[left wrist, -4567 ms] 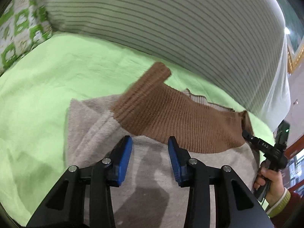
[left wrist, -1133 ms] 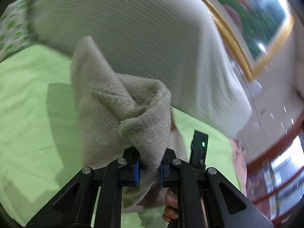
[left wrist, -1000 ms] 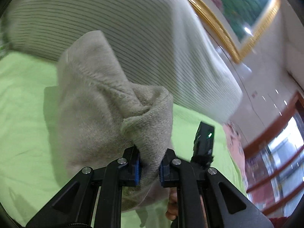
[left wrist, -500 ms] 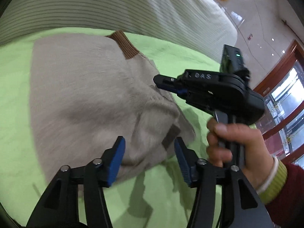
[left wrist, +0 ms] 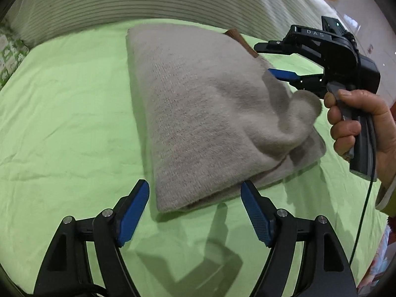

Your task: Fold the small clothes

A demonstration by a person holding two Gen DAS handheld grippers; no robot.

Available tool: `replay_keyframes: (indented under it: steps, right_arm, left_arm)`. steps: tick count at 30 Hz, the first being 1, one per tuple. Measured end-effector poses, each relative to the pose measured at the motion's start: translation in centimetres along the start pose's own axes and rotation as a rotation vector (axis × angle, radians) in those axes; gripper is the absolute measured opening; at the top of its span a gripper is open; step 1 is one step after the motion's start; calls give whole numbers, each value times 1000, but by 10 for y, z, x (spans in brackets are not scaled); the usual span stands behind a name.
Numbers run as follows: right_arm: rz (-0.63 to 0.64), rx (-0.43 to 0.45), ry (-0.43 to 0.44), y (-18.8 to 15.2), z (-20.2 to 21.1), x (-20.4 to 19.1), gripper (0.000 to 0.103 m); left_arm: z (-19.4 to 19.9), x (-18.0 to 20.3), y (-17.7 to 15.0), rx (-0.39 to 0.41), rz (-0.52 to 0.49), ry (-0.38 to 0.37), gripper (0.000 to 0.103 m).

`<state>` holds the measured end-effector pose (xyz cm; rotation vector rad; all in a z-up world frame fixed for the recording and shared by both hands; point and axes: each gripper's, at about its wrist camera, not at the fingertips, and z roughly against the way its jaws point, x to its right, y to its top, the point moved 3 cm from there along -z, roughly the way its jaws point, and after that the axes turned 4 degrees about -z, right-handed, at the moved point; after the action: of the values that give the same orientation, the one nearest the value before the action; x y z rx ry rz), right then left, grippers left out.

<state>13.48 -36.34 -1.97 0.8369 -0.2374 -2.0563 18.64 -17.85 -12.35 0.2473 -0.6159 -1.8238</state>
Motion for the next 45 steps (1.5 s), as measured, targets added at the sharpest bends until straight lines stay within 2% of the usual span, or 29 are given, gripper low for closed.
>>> replay_keyframes:
  steps: [3, 7, 14, 15, 17, 18, 19, 23, 26, 30, 34, 39, 45]
  right_arm:
    - [12, -39, -6, 3, -11, -2, 57]
    - [45, -84, 3, 4, -21, -8, 57]
    - [120, -139, -30, 2, -40, -19, 59]
    - [119, -144, -31, 1, -43, -19, 56]
    - [128, -157, -45, 0, -47, -19, 39]
    - [132, -162, -43, 0, -47, -20, 25]
    - [135, -159, -40, 0, -46, -21, 19]
    - [134, -101, -2, 7, -25, -29, 16]
    - [154, -37, 53, 16, 5, -46, 15]
    - [235, 40, 45, 22, 49, -65, 14]
    - [209, 72, -27, 24, 64, -36, 14]
    - [156, 54, -88, 13, 38, 7, 14]
    - [205, 16, -190, -4, 11, 30, 14]
  left_arm:
    - [-9, -10, -9, -23, -21, 56, 77]
    - [-13, -31, -16, -29, 79, 17, 74]
    - [-16, -48, -5, -24, 165, -15, 62]
    - [-16, -48, -5, -24, 167, -15, 60]
    - [-17, -48, -5, -21, 160, -22, 55]
    - [-15, -47, -6, -22, 155, -27, 50]
    - [-15, -45, -6, -25, 149, -34, 48]
    - [-19, -38, -4, -27, 109, -38, 35]
    - [-16, -33, -2, -27, 95, -47, 34]
    - [-8, -30, -3, -20, 66, -62, 34]
    - [-10, -30, -8, -40, 60, -69, 34]
    - [-10, -41, -16, -59, 80, -73, 34]
    - [-26, -38, -2, -81, 81, -83, 35]
